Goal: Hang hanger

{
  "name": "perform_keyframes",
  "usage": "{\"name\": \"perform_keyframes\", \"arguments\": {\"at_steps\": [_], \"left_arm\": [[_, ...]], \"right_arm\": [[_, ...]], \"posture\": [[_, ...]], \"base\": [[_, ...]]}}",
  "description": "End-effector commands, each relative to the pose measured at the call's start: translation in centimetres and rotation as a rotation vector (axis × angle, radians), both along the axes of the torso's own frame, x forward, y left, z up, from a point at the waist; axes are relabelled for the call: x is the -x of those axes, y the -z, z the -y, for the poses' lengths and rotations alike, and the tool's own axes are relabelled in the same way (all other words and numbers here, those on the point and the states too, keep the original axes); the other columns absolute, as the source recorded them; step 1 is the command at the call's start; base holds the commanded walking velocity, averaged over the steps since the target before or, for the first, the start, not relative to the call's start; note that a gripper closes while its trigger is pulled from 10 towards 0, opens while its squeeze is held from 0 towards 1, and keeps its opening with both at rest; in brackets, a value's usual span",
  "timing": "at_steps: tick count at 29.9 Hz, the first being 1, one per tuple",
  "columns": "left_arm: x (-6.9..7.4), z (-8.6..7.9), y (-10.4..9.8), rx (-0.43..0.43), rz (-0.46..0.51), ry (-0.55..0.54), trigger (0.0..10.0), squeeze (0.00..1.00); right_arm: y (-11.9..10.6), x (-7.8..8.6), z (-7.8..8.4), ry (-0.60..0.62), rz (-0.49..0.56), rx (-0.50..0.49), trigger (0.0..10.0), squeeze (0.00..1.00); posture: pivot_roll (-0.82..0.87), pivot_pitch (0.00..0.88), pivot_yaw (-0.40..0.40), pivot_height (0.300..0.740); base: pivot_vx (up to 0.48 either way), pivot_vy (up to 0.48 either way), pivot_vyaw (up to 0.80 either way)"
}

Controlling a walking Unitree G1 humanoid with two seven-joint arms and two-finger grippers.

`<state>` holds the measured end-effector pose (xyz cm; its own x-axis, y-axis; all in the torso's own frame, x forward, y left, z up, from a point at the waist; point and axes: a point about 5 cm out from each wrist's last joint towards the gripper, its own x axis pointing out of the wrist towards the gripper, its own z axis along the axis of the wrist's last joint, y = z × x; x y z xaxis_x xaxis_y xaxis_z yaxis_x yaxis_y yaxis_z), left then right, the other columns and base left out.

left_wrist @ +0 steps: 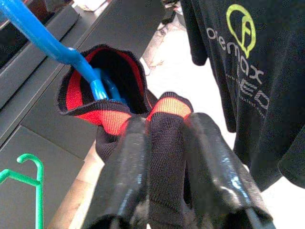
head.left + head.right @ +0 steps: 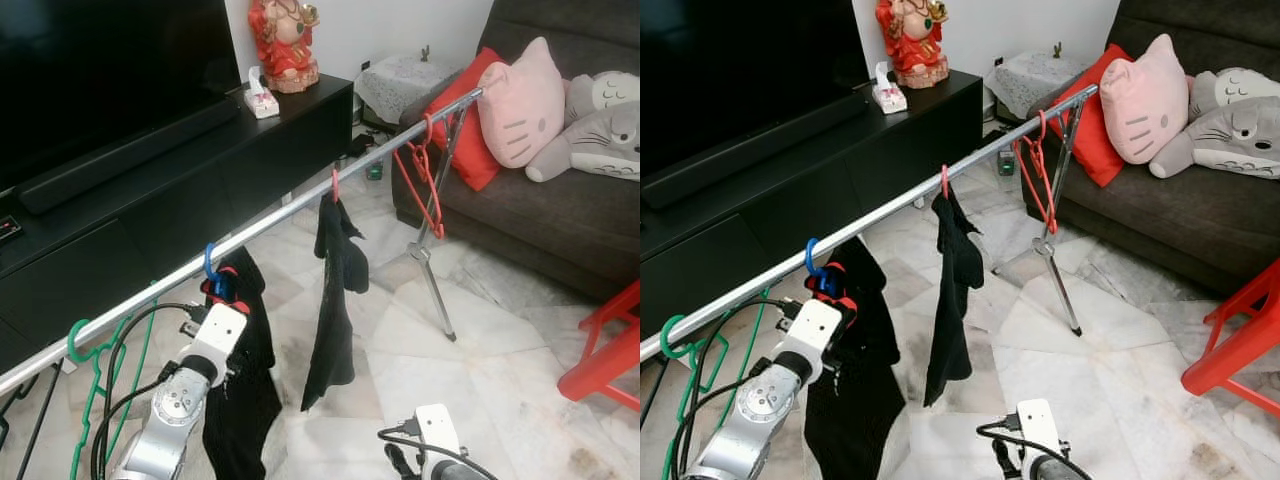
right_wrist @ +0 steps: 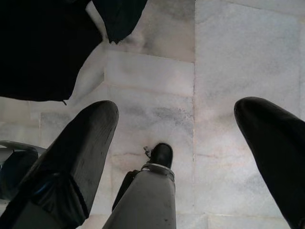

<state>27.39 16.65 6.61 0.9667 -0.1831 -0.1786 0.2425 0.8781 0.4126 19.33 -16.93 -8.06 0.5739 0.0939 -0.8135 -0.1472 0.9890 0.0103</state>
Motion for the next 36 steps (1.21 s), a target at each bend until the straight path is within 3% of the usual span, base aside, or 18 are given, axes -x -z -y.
{"name": "perform_keyframes", "arguments": {"at_steps": [1, 15, 25, 33, 36], "left_arm": [[0.5, -0.6, 0.3, -0.005, -0.012, -0.011, 0.0, 0.0], [2.0, -1.9, 0.1, -0.022, -0.008, -0.012, 0.0, 0.0], [2.5, -4.6, -2.3, 0.063, 0.147, -0.191, 0.0, 0.0], [3.4, -4.9, -2.3, 0.051, 0.142, -0.178, 0.0, 0.0], [3.8, -4.0, -1.7, 0.056, 0.084, -0.08, 0.0, 0.0]], "right_arm": [[0.0, 0.1, -0.3, 0.005, -0.001, -0.009, 10.0, 0.0], [0.0, 0.0, -0.2, 0.005, -0.002, -0.008, 10.0, 0.0], [0.1, 0.1, -0.2, 0.003, -0.003, -0.007, 10.0, 0.0], [0.0, 0.1, -0.2, 0.001, -0.003, -0.007, 10.0, 0.0], [0.0, 0.0, -0.1, 0.002, -0.003, -0.007, 10.0, 0.0]], "posture": [[-0.1, 0.0, 0.048, 0.74], [-0.1, 0.0, 0.048, 0.74], [-0.1, 0.0, 0.045, 0.74], [-0.1, 0.0, 0.046, 0.74], [-0.1, 0.0, 0.045, 0.74]], "base": [[0.0, 0.0, 0.0], [0.0, 0.0, 0.0], [0.0, 0.0, 0.0], [0.0, 0.0, 0.0], [0.0, 0.0, 0.0]]}}
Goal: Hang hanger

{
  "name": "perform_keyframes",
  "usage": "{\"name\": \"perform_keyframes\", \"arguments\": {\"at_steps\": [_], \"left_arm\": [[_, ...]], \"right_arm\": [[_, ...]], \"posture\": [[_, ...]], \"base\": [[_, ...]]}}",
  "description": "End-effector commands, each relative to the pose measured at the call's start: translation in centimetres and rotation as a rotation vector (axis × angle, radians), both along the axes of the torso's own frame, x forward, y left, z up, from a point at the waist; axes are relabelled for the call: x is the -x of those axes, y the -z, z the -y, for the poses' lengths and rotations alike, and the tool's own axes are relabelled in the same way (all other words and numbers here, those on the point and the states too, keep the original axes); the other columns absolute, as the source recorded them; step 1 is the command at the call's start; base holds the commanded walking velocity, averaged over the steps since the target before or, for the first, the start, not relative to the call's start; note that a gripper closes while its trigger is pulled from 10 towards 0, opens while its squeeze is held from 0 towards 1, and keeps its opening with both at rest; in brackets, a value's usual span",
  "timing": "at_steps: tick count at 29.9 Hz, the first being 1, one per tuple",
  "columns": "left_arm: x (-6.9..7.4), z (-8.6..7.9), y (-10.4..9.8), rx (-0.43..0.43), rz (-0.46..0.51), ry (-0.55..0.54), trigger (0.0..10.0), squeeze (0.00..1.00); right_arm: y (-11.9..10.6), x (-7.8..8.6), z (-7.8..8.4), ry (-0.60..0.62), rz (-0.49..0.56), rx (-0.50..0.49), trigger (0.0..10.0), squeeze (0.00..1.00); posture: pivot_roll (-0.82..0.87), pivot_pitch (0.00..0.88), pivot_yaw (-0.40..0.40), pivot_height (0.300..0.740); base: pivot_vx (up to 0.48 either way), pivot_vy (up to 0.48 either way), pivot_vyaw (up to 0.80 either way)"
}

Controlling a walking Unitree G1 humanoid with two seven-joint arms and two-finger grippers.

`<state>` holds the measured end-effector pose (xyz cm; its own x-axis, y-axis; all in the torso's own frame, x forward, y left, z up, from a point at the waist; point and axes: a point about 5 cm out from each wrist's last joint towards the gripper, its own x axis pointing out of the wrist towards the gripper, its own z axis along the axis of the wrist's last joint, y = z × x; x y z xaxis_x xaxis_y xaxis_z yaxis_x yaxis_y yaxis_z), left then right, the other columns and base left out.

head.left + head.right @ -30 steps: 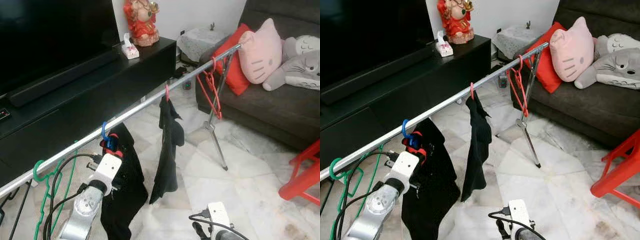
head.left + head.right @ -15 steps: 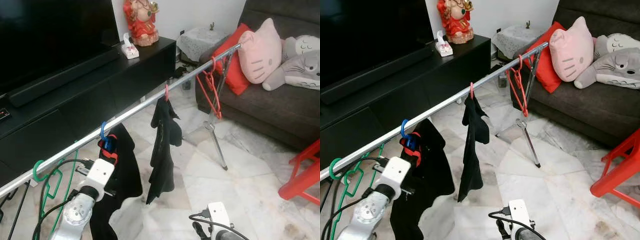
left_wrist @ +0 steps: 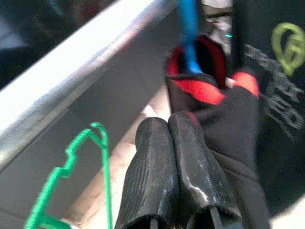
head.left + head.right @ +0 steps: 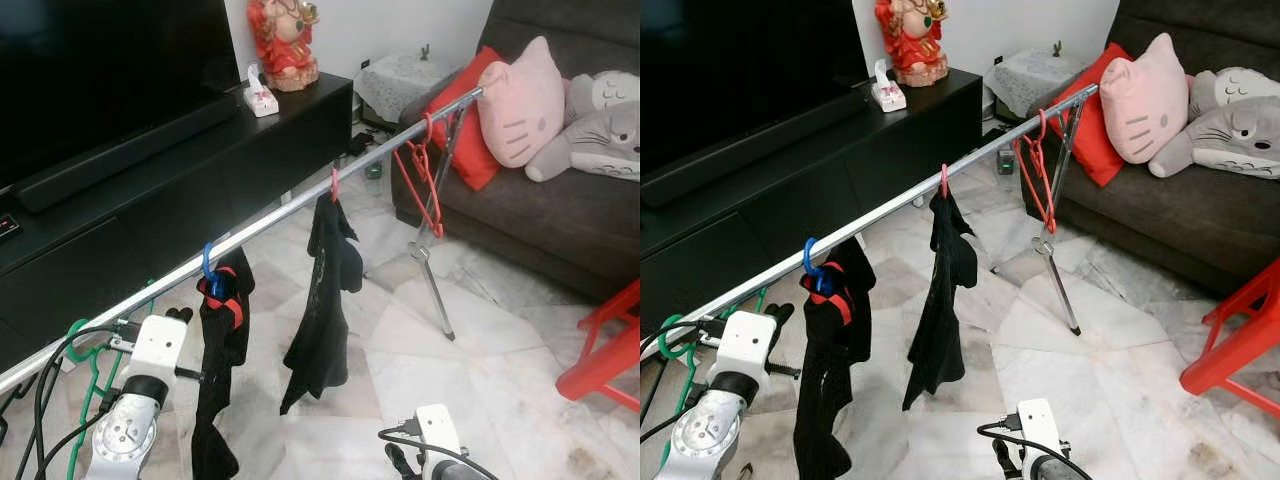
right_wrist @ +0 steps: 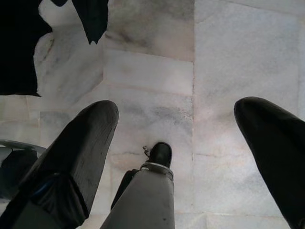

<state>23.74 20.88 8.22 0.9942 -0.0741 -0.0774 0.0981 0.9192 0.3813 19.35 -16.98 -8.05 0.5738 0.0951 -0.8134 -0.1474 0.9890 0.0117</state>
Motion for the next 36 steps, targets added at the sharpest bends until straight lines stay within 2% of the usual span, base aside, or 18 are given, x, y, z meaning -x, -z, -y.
{"name": "perform_keyframes", "arguments": {"at_steps": [1, 2, 3, 5, 6, 7, 12, 17, 31, 32, 36], "left_arm": [[0.3, 0.6, 0.1, -0.012, -0.03, 0.073, 0.0, 0.0], [0.5, 1.3, 0.5, -0.049, -0.057, 0.145, 4.7, 0.0], [0.6, 1.5, 0.5, -0.063, -0.061, 0.163, 10.0, 0.0], [0.5, 1.8, 0.7, -0.067, -0.066, 0.178, 10.0, 0.0], [0.4, 2.0, 0.8, -0.066, -0.066, 0.179, 10.0, 0.22], [0.3, 2.1, 0.8, -0.06, -0.064, 0.175, 10.0, 1.0], [-0.6, 2.7, 0.3, -0.038, -0.034, 0.17, 10.0, 1.0], [-1.1, 2.5, -0.5, -0.028, 0.013, 0.145, 10.0, 1.0], [-1.8, 3.1, 0.4, -0.058, -0.036, 0.17, 10.0, 1.0], [-2.2, 3.1, 0.7, -0.057, -0.046, 0.166, 10.0, 0.0], [-3.0, 3.3, 1.3, -0.068, -0.064, 0.157, 10.0, 0.0]], "right_arm": [[0.0, 0.1, -0.2, 0.002, -0.003, -0.005, 10.0, 0.0], [0.0, 0.0, -0.2, 0.0, -0.003, -0.005, 10.0, 0.0], [0.0, 0.0, -0.2, -0.001, -0.003, -0.005, 10.0, 0.0], [0.0, 0.0, -0.2, -0.003, -0.004, -0.005, 10.0, 0.0], [0.0, 0.0, -0.2, -0.004, -0.004, -0.005, 10.0, 0.0], [0.0, 0.0, -0.2, -0.006, -0.005, -0.005, 10.0, 0.0], [0.0, 0.0, -0.2, -0.002, -0.004, -0.006, 10.0, 0.0], [0.1, 0.1, -0.2, 0.0, -0.005, -0.007, 10.0, 0.0], [0.1, 0.1, -0.3, 0.0, -0.004, -0.009, 10.0, 0.0], [0.1, 0.1, -0.3, -0.001, -0.004, -0.009, 10.0, 0.0], [0.1, 0.1, -0.3, -0.001, -0.004, -0.01, 10.0, 0.0]], "posture": [[-0.09, 0.0, 0.044, 0.74], [-0.09, 0.0, 0.044, 0.74], [-0.09, 0.0, 0.044, 0.74], [-0.09, 0.0, 0.044, 0.74], [-0.1, 0.0, 0.045, 0.74], [-0.1, 0.0, 0.045, 0.74], [-0.1, 0.0, 0.047, 0.74], [-0.1, 0.0, 0.047, 0.74], [-0.1, 0.0, 0.047, 0.74], [-0.1, 0.0, 0.047, 0.74], [-0.1, 0.0, 0.047, 0.74]], "base": [[0.0, 0.0, 0.0], [0.0, 0.0, 0.0], [0.0, 0.0, 0.0], [0.0, 0.0, 0.0], [0.0, 0.0, 0.0], [0.0, 0.0, 0.0], [0.0, 0.0, 0.0], [0.0, 0.0, 0.0], [0.0, 0.0, 0.0], [0.0, 0.0, 0.0], [0.0, 0.0, 0.0]]}}
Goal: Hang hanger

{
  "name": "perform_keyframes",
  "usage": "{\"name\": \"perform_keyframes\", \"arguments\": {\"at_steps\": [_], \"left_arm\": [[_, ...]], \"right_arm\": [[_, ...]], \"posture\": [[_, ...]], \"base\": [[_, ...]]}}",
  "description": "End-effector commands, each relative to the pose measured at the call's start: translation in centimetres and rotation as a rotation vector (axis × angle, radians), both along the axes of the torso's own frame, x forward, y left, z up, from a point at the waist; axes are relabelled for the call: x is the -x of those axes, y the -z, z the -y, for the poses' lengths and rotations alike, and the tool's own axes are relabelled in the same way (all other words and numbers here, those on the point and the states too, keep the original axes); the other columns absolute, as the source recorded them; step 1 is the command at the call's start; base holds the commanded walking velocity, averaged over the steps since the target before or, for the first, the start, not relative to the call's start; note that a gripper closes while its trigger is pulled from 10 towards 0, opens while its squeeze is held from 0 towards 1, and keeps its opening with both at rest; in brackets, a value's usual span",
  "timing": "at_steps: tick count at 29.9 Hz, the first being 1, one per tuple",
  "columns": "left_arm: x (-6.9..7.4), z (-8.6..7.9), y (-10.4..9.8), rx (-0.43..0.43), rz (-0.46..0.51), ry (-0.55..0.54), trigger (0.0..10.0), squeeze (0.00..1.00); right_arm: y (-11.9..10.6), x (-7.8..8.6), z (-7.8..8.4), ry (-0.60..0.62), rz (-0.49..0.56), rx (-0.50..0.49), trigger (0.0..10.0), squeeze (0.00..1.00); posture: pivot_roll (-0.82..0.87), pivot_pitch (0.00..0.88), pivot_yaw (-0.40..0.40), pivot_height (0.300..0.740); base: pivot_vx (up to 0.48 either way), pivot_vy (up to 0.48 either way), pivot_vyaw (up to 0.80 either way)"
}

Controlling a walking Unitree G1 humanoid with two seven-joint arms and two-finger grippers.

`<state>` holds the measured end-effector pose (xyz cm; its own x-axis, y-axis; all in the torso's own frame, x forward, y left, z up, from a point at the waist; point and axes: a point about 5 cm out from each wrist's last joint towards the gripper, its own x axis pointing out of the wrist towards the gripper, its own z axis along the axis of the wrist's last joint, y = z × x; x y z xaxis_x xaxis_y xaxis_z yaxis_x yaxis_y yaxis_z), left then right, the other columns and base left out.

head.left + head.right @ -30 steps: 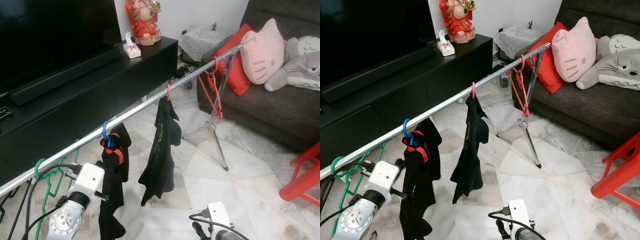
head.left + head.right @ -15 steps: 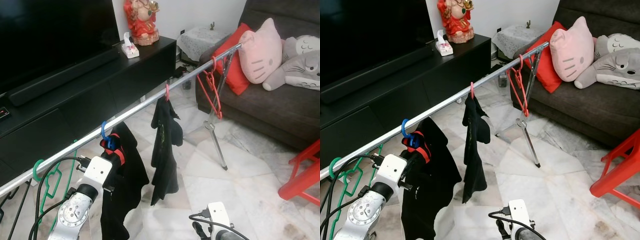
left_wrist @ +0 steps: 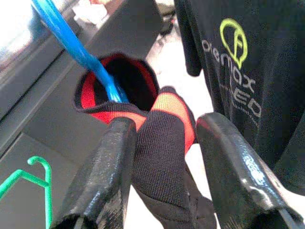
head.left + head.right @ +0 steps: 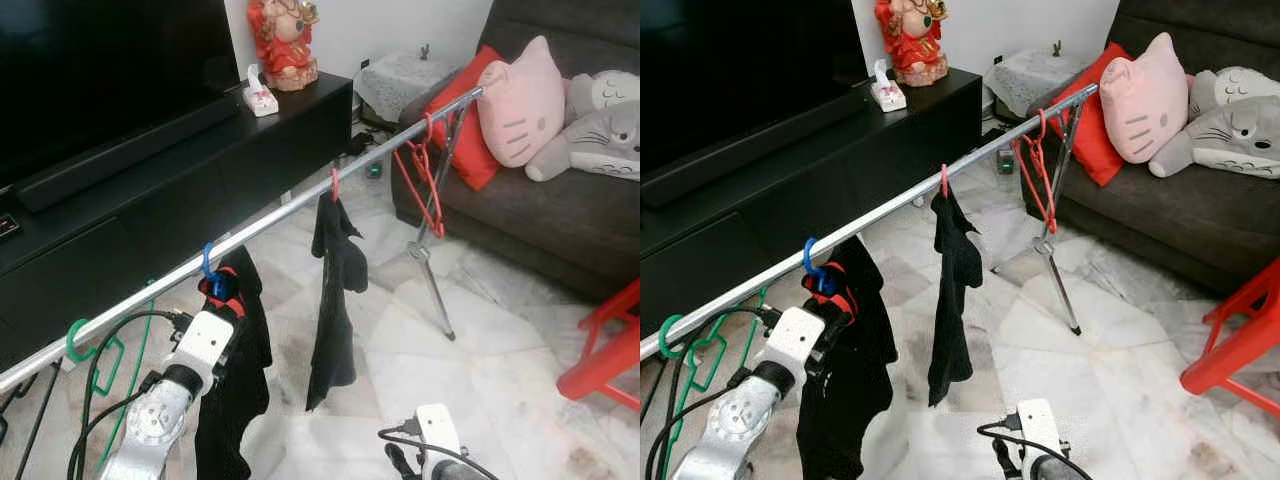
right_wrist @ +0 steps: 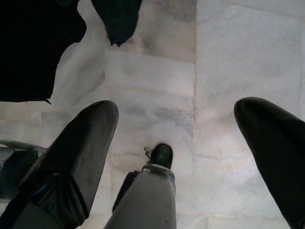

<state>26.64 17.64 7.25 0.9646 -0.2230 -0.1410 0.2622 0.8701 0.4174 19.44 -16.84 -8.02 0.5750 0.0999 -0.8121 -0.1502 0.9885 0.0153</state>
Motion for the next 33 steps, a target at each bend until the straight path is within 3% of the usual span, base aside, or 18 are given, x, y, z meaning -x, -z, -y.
{"name": "perform_keyframes", "arguments": {"at_steps": [1, 9, 18, 19, 20, 21, 33], "left_arm": [[-0.2, 0.1, 0.3, -0.016, -0.004, -0.004, 10.0, 0.0], [-1.0, -0.3, 0.7, -0.062, -0.022, -0.059, 10.0, 0.0], [-1.1, 0.0, 1.2, -0.165, -0.025, -0.014, 9.8, 0.0], [-1.1, 0.0, 1.2, -0.177, -0.021, -0.013, 3.4, 0.0], [-1.1, -0.1, 1.2, -0.179, -0.019, -0.013, 1.1, 0.0], [-1.1, -0.1, 1.2, -0.175, -0.017, -0.016, 0.0, 0.0], [-1.0, 0.0, 1.3, -0.177, -0.007, -0.014, 0.0, 0.0]], "right_arm": [[0.1, 0.1, -0.2, 0.002, -0.005, -0.006, 10.0, 0.0], [0.1, 0.1, -0.2, 0.0, -0.005, -0.005, 10.0, 0.0], [0.1, 0.1, -0.2, 0.001, -0.005, -0.006, 10.0, 0.0], [0.1, 0.1, -0.2, 0.0, -0.006, -0.006, 10.0, 0.0], [0.1, 0.1, -0.2, 0.0, -0.006, -0.006, 10.0, 0.0], [0.1, 0.1, -0.2, 0.0, -0.006, -0.006, 10.0, 0.0], [0.1, 0.1, -0.2, 0.002, -0.004, -0.006, 10.0, 0.0]], "posture": [[-0.1, 0.0, 0.047, 0.74], [-0.11, 0.0, 0.047, 0.74], [-0.11, 0.0, 0.045, 0.74], [-0.1, 0.0, 0.045, 0.74], [-0.1, 0.0, 0.045, 0.74], [-0.1, 0.0, 0.045, 0.74], [-0.11, 0.0, 0.046, 0.74]], "base": [[0.0, 0.0, 0.0], [0.0, 0.0, 0.0], [0.0, 0.0, 0.0], [0.0, 0.0, 0.0], [0.0, 0.0, 0.0], [0.0, 0.0, 0.0], [0.0, 0.0, 0.0]]}}
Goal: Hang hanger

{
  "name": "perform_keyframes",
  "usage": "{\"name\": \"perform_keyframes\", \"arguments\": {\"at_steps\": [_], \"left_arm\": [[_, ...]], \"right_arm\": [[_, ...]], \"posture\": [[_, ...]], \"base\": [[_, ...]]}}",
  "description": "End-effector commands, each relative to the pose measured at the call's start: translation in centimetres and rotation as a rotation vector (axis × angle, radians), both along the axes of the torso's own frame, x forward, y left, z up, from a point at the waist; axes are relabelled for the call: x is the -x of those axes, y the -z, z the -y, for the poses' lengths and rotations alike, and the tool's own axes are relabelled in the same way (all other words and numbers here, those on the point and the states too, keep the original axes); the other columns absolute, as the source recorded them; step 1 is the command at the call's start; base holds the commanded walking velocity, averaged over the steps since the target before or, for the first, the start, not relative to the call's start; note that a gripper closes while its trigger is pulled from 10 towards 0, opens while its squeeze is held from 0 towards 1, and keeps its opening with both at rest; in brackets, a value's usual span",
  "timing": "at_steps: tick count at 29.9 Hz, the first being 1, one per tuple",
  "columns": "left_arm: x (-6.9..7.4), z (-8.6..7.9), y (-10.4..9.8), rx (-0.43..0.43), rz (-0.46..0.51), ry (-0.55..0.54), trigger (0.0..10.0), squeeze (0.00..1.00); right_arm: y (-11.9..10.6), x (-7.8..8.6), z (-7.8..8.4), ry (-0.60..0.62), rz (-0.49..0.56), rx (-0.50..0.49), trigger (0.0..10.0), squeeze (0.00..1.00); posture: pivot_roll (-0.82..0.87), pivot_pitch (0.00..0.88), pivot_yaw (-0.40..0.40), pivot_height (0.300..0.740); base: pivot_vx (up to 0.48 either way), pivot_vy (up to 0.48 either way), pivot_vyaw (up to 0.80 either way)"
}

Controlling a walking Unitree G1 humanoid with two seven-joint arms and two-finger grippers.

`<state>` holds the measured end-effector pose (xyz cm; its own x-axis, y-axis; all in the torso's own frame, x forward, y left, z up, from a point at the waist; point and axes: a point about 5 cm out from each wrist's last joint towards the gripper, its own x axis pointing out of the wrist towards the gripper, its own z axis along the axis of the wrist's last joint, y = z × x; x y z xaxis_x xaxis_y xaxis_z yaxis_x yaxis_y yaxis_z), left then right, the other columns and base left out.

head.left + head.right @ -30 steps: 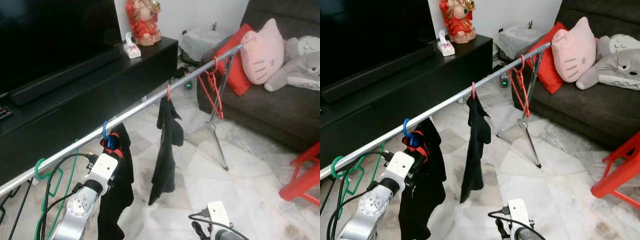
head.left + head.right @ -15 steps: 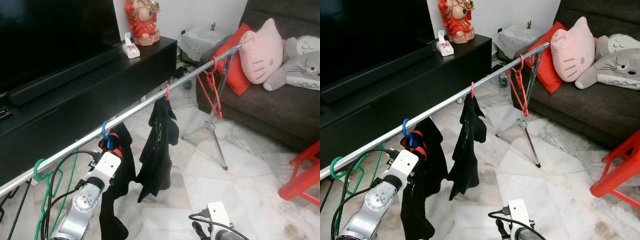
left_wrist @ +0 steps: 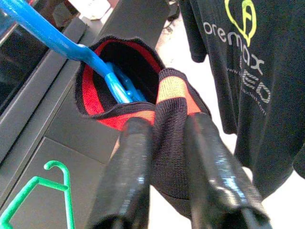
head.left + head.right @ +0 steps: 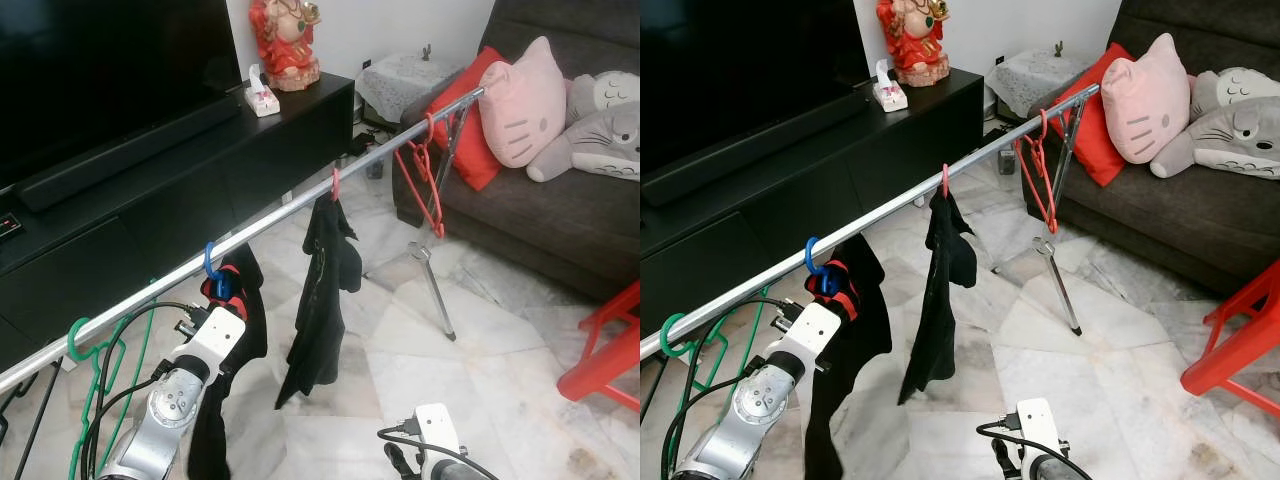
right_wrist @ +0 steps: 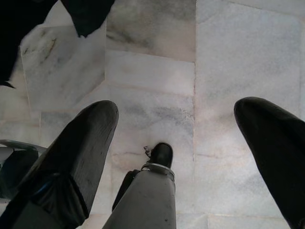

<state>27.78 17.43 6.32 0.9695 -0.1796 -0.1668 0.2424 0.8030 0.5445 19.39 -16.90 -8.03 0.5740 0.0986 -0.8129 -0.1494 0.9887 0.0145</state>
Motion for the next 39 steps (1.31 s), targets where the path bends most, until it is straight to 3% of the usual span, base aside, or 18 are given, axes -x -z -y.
{"name": "perform_keyframes", "arguments": {"at_steps": [1, 9, 15, 25, 39], "left_arm": [[0.1, -0.2, 0.4, -0.027, -0.012, 0.006, 0.0, 0.0], [0.4, -0.4, 0.3, 0.005, 0.001, -0.006, 0.0, 0.0], [0.9, -1.2, -0.2, 0.099, 0.024, -0.055, 0.0, 0.0], [2.5, -4.3, -2.4, 0.259, 0.152, -0.204, 0.0, 0.0], [3.6, -3.8, -3.3, 0.424, 0.161, -0.159, 0.0, 0.0]], "right_arm": [[0.1, 0.1, -0.3, 0.001, -0.003, -0.007, 10.0, 0.0], [0.1, 0.1, -0.2, 0.0, -0.004, -0.005, 10.0, 0.0], [0.1, 0.1, -0.2, -0.001, -0.004, -0.005, 10.0, 0.0], [0.1, 0.1, -0.2, -0.003, -0.005, -0.005, 10.0, 0.0], [0.1, 0.1, -0.2, -0.001, -0.005, -0.003, 10.0, 0.0]], "posture": [[-0.11, 0.0, 0.046, 0.74], [-0.11, 0.0, 0.045, 0.74], [-0.11, 0.0, 0.045, 0.74], [-0.1, 0.0, 0.044, 0.74], [-0.1, 0.0, 0.046, 0.74]], "base": [[0.0, 0.0, 0.0], [0.0, 0.0, 0.0], [0.0, 0.0, 0.0], [0.0, 0.0, 0.0], [0.0, 0.0, 0.0]]}}
